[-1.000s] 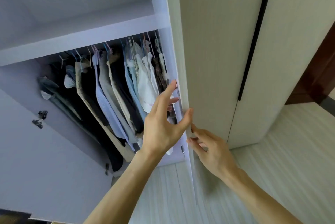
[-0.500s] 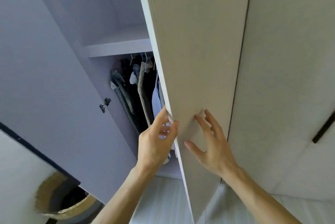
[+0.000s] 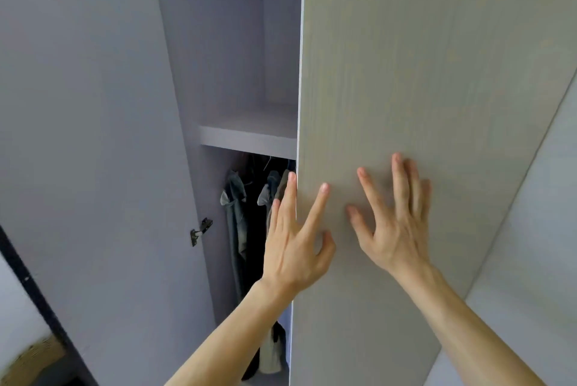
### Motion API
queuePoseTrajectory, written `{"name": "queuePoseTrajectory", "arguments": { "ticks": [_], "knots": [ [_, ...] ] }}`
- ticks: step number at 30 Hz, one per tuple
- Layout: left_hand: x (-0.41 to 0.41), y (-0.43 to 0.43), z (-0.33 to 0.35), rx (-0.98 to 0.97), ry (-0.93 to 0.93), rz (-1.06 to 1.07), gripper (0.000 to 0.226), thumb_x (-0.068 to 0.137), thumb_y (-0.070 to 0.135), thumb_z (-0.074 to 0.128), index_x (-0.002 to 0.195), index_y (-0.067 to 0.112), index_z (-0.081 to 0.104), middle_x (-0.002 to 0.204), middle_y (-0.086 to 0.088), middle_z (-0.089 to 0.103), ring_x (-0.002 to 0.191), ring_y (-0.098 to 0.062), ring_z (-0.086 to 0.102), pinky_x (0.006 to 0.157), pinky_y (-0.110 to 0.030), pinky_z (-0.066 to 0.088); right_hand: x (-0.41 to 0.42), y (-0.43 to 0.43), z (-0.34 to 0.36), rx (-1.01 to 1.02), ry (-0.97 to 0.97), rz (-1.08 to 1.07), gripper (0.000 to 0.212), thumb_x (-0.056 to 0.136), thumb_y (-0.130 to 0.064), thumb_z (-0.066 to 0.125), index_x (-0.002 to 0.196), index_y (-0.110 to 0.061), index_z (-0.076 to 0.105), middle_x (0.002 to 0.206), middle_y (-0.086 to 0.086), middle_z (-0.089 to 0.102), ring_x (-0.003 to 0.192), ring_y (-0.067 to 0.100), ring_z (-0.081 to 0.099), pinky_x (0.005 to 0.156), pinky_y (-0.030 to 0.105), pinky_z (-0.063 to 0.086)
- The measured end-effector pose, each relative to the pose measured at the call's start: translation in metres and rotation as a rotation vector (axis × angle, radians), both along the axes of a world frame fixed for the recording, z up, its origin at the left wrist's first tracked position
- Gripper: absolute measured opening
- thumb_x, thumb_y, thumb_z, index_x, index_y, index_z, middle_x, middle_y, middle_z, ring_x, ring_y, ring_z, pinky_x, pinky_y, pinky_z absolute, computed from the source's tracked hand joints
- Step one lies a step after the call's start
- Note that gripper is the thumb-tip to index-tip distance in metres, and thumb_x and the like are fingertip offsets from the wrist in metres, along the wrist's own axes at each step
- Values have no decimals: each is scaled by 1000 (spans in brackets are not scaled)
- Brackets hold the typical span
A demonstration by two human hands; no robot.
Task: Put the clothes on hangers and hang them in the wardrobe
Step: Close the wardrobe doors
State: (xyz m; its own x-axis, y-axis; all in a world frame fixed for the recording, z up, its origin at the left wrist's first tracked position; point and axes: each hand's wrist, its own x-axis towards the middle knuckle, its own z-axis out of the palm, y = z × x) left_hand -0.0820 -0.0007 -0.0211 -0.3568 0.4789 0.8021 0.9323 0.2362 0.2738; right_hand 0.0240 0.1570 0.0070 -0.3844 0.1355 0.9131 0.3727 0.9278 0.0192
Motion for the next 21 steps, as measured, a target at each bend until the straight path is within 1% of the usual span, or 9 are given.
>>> {"name": "queuePoseTrajectory", "arguments": {
  "ticks": [2,3,5,7,9,11,14,18,21],
  "knots": [
    [-8,15,-1,-4,-21,14,90,84,26,62,159,30,12,164,-22,-10,153,-26,-7,118,-57,25,-9,13,-6,44,13,-22,62,94,-48,57,150,-30,39,162,19,19,151,38,16,117,62,16],
    [-12,22,-2,-10,-24,28,91,84,28,61,160,30,9,163,-24,-12,153,-29,-7,118,-58,23,-13,19,-8,57,21,-27,60,95,-48,54,150,-29,40,162,18,21,151,37,16,117,62,16],
    [-23,32,-4,-37,1,67,94,84,32,62,160,28,7,162,-28,-10,153,-36,-5,119,-61,19,-24,31,-12,71,40,-31,56,98,-45,48,151,-30,38,162,16,20,151,35,15,117,64,15],
    [-37,40,-5,-63,43,111,94,84,37,62,160,29,7,162,-30,-5,153,-36,-2,119,-62,16,-33,42,-16,108,59,-42,55,100,-41,43,153,-32,32,164,12,17,152,31,13,118,64,13],
    [-52,46,-6,-78,101,150,91,85,44,61,159,29,10,163,-27,-1,154,-34,3,120,-62,12,-39,52,-19,148,71,-65,57,100,-40,41,155,-34,27,166,7,13,153,28,12,119,61,10],
    [-65,53,-7,-93,183,184,89,85,50,59,159,27,15,166,-18,-1,154,-31,6,121,-60,8,-46,60,-20,165,85,-93,57,100,-41,40,155,-35,27,166,5,12,153,26,13,119,59,9],
    [-79,66,-7,-114,253,198,90,87,51,57,159,23,11,168,-7,-2,154,-30,4,122,-56,3,-56,67,-20,173,100,-142,56,100,-42,39,155,-36,28,166,3,14,152,23,15,120,56,8],
    [-95,84,-5,-148,257,188,88,91,49,53,160,20,8,167,-9,-5,154,-31,-1,122,-55,1,-64,80,-21,187,96,-178,55,100,-40,39,154,-34,32,165,2,17,152,21,18,120,52,7],
    [-108,100,-2,-186,259,170,86,94,44,52,160,18,4,167,-11,-6,154,-32,-3,123,-52,-4,-69,90,-22,187,78,-204,54,99,-39,40,152,-33,35,165,1,19,151,20,19,120,50,7]
  ]
}}
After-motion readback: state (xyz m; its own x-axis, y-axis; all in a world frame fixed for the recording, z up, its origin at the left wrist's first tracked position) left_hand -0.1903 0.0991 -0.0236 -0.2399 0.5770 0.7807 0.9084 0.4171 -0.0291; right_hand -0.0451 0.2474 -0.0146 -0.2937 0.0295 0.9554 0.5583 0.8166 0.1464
